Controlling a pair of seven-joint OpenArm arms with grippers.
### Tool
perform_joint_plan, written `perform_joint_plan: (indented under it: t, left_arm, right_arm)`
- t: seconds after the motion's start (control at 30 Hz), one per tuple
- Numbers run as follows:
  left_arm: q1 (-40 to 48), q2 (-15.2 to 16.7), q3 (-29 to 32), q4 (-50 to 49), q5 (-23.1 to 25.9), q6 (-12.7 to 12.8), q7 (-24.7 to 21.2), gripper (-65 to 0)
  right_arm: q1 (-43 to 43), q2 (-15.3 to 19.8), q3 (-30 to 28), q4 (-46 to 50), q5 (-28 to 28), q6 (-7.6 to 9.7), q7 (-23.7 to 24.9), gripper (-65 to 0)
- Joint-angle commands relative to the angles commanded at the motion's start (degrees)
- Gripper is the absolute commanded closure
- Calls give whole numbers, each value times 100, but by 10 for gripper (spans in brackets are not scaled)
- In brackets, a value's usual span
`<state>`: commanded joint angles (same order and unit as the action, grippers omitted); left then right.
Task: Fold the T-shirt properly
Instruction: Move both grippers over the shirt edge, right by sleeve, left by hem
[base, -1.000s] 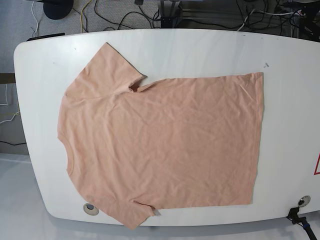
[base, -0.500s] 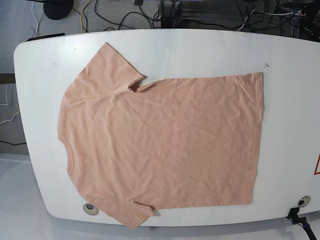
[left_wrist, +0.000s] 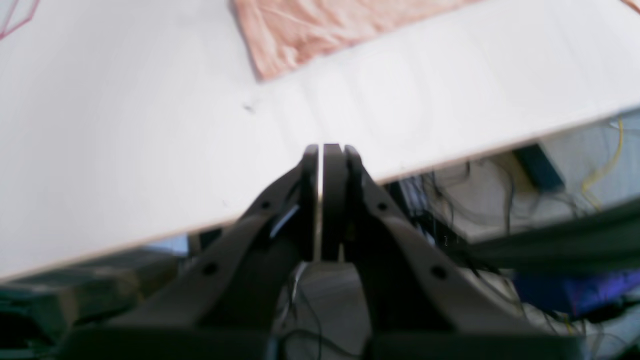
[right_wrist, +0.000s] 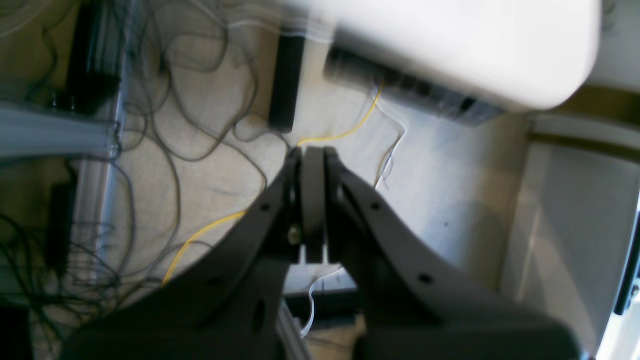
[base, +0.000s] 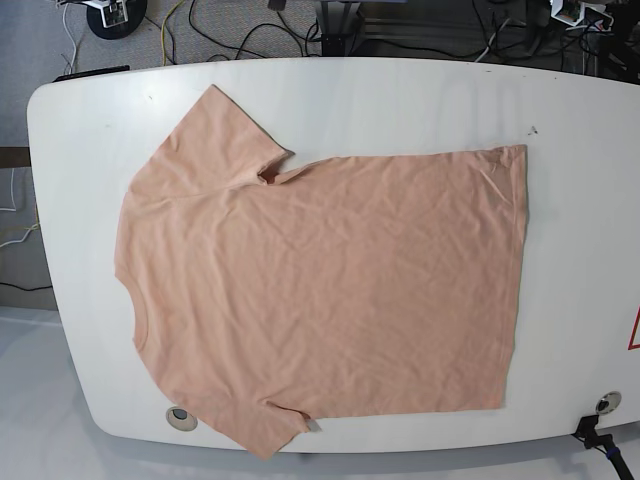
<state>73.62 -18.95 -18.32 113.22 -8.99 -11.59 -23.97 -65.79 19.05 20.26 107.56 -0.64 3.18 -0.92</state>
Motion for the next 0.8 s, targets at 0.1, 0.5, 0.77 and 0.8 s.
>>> perform_joint_plan:
  t: [0.1,0.5,0.77,0.8]
  left_arm:
    - [-140,14,-64,464,-9,-76,286,-8]
    - [-782,-116,-416,1238,-38,-1038,1082,-7]
    - [-1949,-59,-360,1161,-559,-960,1755,-32]
    - [-2111,-48,-371,1168,-629,-968,1862,-30]
  right_arm:
    - [137,0,171,489,38,40,-216,0]
    - [1377,96,458,1390,1435,403,-2144,0]
    - [1188,451,324,1408,1095,651,-1794,0]
    - [1172,513,309,1409,1111,662,-1782,-1]
